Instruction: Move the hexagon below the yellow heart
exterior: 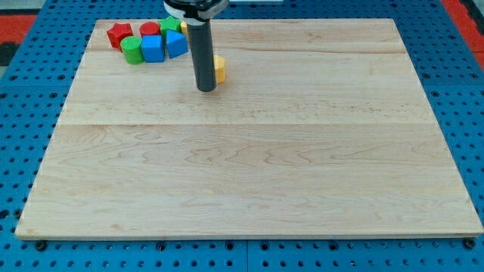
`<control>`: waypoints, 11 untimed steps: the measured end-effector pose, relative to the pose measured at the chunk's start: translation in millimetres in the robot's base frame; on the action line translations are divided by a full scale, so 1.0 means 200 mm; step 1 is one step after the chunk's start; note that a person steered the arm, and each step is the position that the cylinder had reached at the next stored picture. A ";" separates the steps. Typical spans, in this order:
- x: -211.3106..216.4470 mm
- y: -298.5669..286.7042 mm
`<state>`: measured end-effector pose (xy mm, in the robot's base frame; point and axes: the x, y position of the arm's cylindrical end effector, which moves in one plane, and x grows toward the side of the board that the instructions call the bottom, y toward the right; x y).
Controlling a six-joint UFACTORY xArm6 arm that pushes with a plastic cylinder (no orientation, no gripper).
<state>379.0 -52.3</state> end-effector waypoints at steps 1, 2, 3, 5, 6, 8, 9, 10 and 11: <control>-0.04 0.11; -0.25 0.08; -0.26 -0.05; -0.38 -0.08; -0.36 -0.11; -0.36 -0.14; -0.36 -0.14; -0.36 -0.14; -0.31 -0.07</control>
